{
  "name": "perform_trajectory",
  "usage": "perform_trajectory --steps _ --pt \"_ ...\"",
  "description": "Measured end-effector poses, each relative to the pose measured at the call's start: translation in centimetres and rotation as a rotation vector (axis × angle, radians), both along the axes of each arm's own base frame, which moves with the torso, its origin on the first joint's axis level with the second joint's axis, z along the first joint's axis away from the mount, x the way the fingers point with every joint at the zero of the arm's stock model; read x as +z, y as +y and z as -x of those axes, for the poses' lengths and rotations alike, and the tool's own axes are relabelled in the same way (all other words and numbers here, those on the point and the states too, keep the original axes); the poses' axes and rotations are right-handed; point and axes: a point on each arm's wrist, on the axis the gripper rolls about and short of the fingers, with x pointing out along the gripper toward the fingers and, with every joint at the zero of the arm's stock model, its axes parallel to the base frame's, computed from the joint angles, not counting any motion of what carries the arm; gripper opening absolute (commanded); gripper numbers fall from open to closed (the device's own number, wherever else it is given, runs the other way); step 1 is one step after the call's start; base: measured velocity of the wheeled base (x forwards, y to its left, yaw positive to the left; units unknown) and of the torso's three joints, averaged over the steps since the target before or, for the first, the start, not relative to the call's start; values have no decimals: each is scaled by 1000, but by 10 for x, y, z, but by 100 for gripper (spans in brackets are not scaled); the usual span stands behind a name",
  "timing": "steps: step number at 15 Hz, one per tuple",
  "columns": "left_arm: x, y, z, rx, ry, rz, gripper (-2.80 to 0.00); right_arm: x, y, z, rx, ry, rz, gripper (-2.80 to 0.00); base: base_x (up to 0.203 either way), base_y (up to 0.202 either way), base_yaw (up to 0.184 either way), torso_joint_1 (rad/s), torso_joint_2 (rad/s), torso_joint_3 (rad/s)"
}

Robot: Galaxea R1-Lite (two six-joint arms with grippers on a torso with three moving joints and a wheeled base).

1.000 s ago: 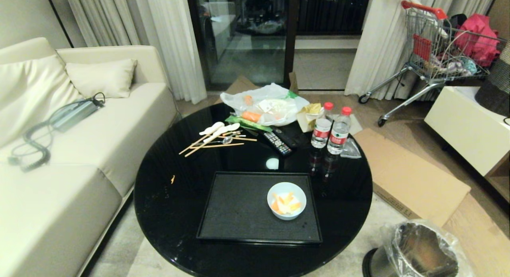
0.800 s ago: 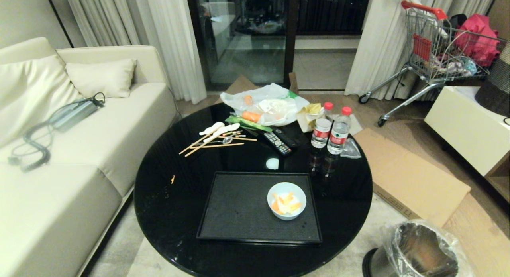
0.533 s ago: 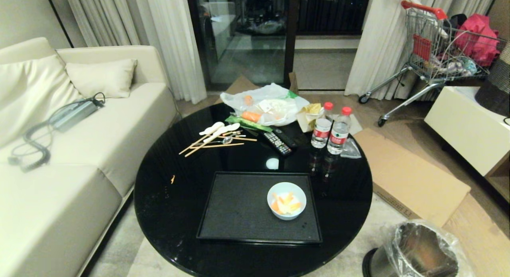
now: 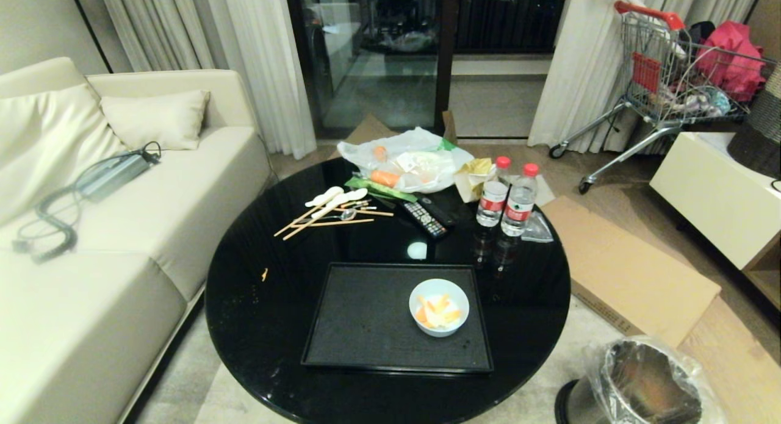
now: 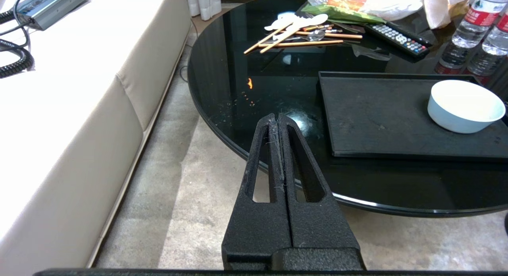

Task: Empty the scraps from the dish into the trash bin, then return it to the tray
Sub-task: Pick up the bowl with leftover food

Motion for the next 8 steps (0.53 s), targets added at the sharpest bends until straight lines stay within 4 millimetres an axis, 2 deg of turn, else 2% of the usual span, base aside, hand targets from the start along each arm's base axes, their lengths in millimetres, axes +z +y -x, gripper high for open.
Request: perform_trajectory --steps 5,8 --pt "0 0 0 0 0 0 -280 4 0 -4 26 26 65 -280 0 0 0 0 0 0" --pt "0 0 0 -1 0 0 -280 29 3 -17 153 39 90 -280 0 0 0 0 0 0"
